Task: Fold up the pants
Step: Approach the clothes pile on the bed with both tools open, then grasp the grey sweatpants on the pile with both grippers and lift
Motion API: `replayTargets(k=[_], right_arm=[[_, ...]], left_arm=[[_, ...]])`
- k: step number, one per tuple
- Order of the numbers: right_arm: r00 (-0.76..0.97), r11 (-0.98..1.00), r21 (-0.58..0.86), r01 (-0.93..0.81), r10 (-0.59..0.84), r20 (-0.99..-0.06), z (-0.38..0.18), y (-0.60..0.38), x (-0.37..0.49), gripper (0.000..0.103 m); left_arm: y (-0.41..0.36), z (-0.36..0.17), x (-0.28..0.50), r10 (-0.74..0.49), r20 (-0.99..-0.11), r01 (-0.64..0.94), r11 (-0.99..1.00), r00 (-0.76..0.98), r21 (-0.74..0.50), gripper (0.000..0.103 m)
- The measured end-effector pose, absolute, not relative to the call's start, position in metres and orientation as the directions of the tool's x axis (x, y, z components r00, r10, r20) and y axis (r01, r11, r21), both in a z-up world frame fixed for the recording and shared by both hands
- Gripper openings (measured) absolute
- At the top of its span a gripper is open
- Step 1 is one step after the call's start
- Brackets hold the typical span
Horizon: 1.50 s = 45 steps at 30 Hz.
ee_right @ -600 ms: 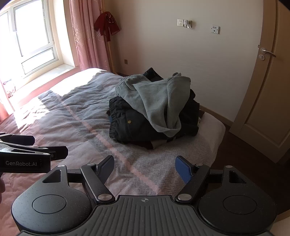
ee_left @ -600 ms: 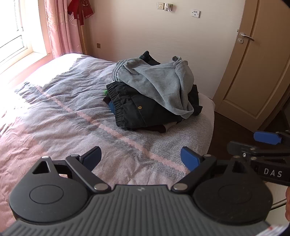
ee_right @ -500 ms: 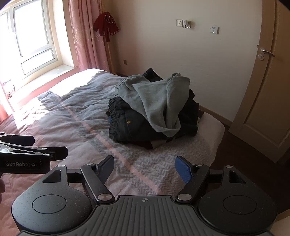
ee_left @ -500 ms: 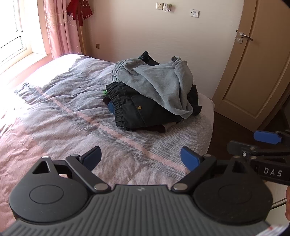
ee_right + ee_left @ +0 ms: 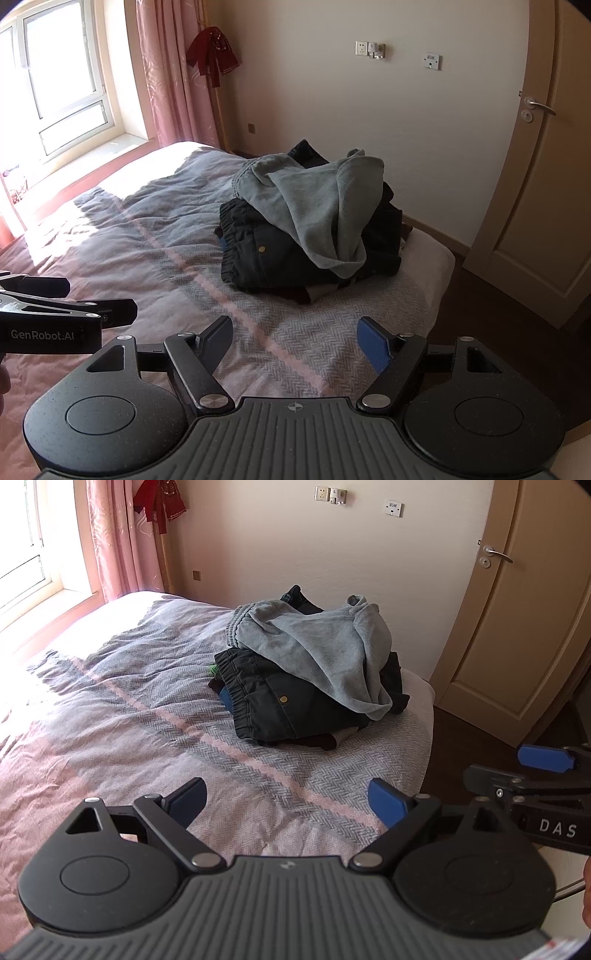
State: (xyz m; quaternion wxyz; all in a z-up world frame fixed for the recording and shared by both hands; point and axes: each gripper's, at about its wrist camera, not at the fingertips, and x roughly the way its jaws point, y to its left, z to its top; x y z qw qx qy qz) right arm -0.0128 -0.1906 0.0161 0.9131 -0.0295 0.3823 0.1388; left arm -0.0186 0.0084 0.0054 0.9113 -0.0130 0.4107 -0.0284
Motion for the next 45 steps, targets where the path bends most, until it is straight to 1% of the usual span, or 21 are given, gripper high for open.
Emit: replayTargets(k=[17,28,38,45], right_arm=[[0.665,0.970,0.061,-0.237,0.207,-0.717,0.010,-0.183,-0.024,0.072],[0.647,0.966,0.060,-0.253,0.215,-0.731,0.004,-0.174,-0.011,0.072],[0.623,0.951,0.066,-0.303,0.250,-0.741,-0.013,-0.163,0.033,0.072],[0.612,0.922,0.042,-0.385,0.289,-0.736,-0.042,-0.154,0.106,0.072]], left_arm=[[0.022,-0.001,-0.021,-0.076,-0.754,0.060,0.997,0.652,-0.048,0.092],[0.031,-0.010,-0.005,-0.061,-0.772,0.032,0.998,0.632,-0.052,0.092],[0.045,-0.023,0.029,-0.020,-0.788,-0.030,0.998,0.616,-0.049,0.092],[0.060,-0.051,0.086,0.024,-0.817,-0.108,0.993,0.576,-0.047,0.092]])
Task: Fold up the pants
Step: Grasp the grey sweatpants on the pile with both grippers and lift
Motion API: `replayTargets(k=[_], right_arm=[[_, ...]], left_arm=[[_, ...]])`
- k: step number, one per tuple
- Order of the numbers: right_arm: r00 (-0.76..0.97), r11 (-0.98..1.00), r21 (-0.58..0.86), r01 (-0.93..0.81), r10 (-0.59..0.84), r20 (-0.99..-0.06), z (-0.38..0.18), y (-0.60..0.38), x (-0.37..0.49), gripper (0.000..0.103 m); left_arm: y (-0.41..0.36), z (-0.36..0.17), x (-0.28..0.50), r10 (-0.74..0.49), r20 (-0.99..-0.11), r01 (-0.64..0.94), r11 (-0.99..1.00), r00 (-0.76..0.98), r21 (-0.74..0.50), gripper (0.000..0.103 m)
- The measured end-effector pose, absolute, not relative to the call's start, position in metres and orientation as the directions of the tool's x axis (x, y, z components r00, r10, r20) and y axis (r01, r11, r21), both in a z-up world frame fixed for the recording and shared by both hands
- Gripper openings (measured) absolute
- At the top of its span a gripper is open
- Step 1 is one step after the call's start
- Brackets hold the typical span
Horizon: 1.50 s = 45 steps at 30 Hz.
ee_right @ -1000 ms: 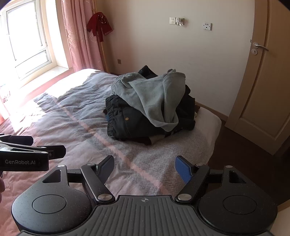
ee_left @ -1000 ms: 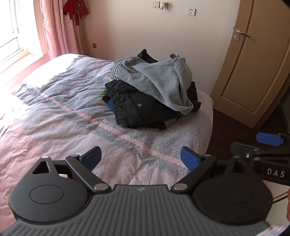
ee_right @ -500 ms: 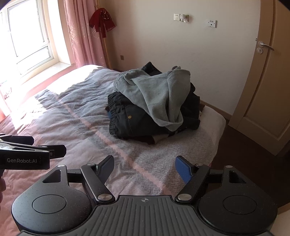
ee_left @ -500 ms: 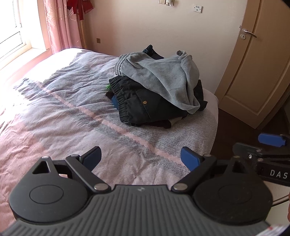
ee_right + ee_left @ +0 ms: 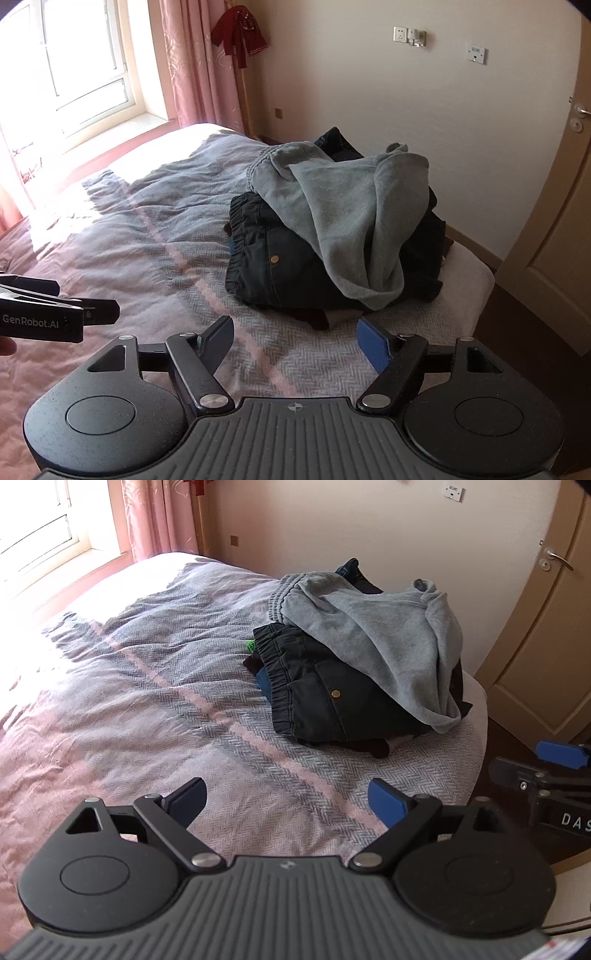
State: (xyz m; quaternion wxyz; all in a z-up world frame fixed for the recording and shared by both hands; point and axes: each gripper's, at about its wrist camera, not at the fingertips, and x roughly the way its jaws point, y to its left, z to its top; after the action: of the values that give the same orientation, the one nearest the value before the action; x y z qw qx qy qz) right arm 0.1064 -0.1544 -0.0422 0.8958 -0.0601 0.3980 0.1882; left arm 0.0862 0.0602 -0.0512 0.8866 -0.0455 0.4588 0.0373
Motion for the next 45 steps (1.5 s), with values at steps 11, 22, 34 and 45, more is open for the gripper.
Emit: replayTargets(k=[11,22,34,45], right_arm=[[0.606,0.876,-0.097,-0.473,0.244,-0.757,-0.109,-0.132,0.257,0.072],[0.489,0.920,0.003,-0.391,0.211,-0.847,-0.188,-0.146,0.358,0.018],[0.685,0.833,0.196,-0.517,0.540,-0.489,-0.060,-0.168,0.322,0.002],[0.671,0.692,0.184,-0.698,0.722,-0.170,0.096,-0.116,0.237,0.002]], left_arm=[[0.069,-0.098,0.214,0.047,-0.834,-0.192,0.979,0.550,-0.072,0.092],[0.060,-0.139,0.292,0.038,-0.867,-0.206,0.976,0.497,-0.075,0.092],[0.088,-0.114,0.272,0.105,-0.834,-0.285,0.956,0.542,-0.065,0.092],[0.156,-0.034,0.139,0.261,-0.722,-0.484,0.867,0.641,-0.117,0.092]])
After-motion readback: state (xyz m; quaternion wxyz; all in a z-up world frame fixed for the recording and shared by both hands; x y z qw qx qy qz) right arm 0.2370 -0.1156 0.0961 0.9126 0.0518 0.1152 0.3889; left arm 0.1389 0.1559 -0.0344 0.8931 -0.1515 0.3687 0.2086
